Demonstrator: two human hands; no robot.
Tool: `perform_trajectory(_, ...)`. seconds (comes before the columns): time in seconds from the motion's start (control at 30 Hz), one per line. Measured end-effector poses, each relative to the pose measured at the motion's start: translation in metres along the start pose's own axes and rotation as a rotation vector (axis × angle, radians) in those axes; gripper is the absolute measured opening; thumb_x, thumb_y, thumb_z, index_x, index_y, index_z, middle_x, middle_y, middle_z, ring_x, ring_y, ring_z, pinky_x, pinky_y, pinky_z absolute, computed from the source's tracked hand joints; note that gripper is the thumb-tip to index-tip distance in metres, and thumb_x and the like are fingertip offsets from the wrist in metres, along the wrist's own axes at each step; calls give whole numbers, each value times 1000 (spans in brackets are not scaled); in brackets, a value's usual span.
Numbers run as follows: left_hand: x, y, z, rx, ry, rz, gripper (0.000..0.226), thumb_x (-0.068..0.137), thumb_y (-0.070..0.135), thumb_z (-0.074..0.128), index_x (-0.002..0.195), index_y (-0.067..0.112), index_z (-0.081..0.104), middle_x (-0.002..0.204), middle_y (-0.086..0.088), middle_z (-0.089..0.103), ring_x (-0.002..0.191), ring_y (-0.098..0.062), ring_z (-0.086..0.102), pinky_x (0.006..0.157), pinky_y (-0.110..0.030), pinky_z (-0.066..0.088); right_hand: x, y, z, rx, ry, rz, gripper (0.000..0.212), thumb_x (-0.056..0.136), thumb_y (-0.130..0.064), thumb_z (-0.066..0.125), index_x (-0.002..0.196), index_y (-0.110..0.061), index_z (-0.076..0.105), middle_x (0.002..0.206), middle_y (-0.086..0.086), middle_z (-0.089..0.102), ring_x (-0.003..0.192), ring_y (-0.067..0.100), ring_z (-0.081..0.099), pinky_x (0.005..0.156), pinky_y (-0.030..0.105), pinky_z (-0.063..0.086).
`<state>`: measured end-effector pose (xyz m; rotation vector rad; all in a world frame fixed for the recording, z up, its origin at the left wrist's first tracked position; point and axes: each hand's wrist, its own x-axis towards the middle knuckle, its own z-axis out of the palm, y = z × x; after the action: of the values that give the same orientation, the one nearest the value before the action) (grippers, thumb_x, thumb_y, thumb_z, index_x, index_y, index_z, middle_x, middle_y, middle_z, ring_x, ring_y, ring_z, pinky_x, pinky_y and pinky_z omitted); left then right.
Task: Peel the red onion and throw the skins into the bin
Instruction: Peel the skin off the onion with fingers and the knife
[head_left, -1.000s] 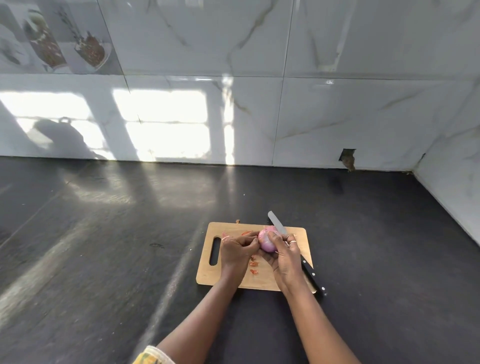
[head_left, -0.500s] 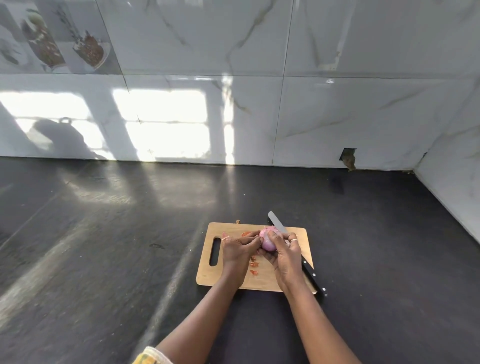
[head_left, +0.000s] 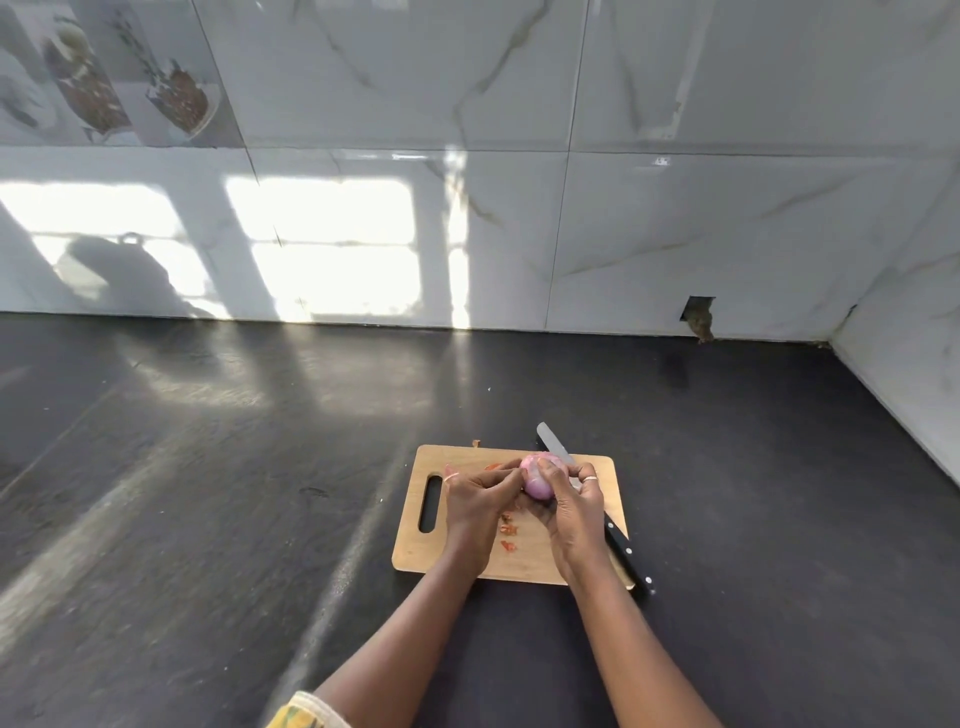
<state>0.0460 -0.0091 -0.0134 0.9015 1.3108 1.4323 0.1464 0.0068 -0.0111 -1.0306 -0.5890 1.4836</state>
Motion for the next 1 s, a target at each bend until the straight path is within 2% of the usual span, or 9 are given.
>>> perform_trajectory(0.13,1,-1,0,-12,-19,-10,14,77,7,70,90,9,74,94,-1,74,92,-14,69,87,-35,53,-1,-1,0,-3,-3,-8,19,89,-10,63,84,-12,44,100,24,63,76,25,66,61,33,60)
perform_trajectory(0.3,3,-4,0,-28,-33,-42,17,81,6,64,96,1,71,101,-8,72,98,-23,67,89,-34,52,-2,-3,0,-35,-9,-24,20,89,-10,63,86,-13,44,97,21,65,74,23,67,56,29,58)
perform_trajectory(0.43,3,-4,1,3,-30,-56,15,81,3,62,92,-4,71,99,-7,73,92,-18,68,84,-34,51,-3,-3,-2,-33,-6,-22,19,89,-9,63,87,-13,45,98,21,65,79,26,67,55,27,57)
perform_trajectory(0.67,1,3,-1,79,0,-22,19,78,2,64,91,10,75,91,-1,74,89,-15,69,83,-28,55,-5,-2,0,-16,-11,-11,19,88,-8,63,85,-12,45,91,19,65,76,26,66,55,29,57)
perform_trajectory(0.73,0,4,-1,53,-19,-35,18,77,5,64,91,11,75,92,-3,74,89,-16,69,86,-33,54,-4,-4,0,-14,-6,-6,19,89,-9,63,85,-12,45,91,20,65,76,26,65,55,28,57)
perform_trajectory(0.83,-1,6,0,-25,-43,-60,26,67,23,67,89,11,75,94,-10,73,90,-23,67,89,-37,52,-4,-4,-1,-7,3,9,17,90,-10,62,86,-12,45,90,18,65,73,22,66,56,28,58)
perform_trajectory(0.9,-2,6,1,-100,-53,-86,25,68,24,70,87,8,75,90,-12,72,83,-23,64,81,-32,52,-3,-4,-1,-9,2,23,16,89,-10,62,87,-12,46,90,18,66,73,22,66,58,28,59)
perform_trajectory(0.97,-2,7,0,-185,-45,-124,11,79,13,67,83,6,74,79,-11,69,73,-20,60,69,-26,52,-3,-6,-1,-18,-12,42,11,88,-10,63,90,-11,51,92,17,65,75,23,64,59,29,57)
perform_trajectory(1.0,-1,7,0,-216,-30,-149,11,84,9,63,85,4,72,76,-10,69,70,-19,62,65,-23,54,-2,-7,-1,-23,-31,55,7,88,-10,62,92,-10,55,92,16,65,74,22,62,58,28,56)
